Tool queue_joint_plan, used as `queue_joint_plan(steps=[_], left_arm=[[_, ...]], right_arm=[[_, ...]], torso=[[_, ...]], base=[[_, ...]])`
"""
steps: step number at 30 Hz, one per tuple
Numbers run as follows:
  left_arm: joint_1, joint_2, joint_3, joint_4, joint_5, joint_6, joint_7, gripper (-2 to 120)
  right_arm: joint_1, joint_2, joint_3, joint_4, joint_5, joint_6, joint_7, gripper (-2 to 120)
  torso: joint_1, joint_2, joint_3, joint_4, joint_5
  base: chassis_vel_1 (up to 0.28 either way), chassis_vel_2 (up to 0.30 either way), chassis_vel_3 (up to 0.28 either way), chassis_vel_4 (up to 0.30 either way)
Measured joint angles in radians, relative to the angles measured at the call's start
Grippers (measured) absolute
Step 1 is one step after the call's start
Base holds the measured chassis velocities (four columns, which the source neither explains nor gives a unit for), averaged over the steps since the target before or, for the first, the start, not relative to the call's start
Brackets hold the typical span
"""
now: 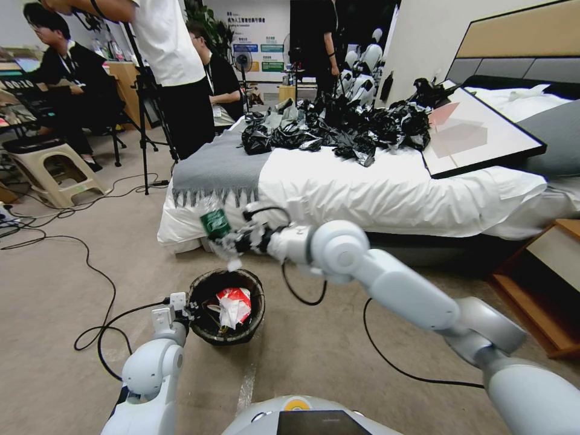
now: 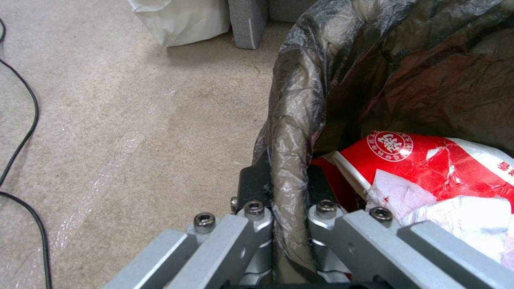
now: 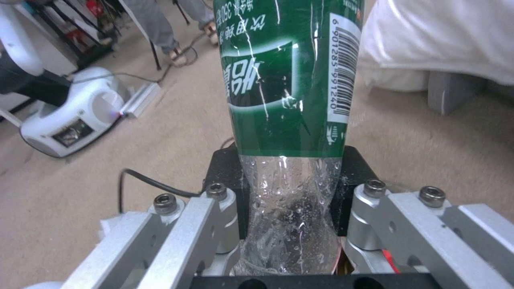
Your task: Pick up the trash bin, then pick up the garbage from the floor and place it into the trash bin.
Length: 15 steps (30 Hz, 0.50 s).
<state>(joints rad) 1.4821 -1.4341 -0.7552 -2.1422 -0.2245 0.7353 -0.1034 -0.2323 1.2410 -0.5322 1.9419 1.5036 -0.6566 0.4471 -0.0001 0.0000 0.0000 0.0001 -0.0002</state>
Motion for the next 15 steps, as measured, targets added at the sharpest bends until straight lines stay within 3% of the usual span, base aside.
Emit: queue_joint_plan(steps=[15], left_arm=[[-0.002, 0.001, -0.011, 0.005, -0.005, 0.000, 0.002, 0]], right_arm=[[-0.053, 0.086, -0.064, -0.101, -0.059, 0.005, -0.004, 24]], torso=[[0.000, 0.000, 0.000, -0.0001, 0.0000]], base=[[0.000, 0.000, 0.000, 0.000]])
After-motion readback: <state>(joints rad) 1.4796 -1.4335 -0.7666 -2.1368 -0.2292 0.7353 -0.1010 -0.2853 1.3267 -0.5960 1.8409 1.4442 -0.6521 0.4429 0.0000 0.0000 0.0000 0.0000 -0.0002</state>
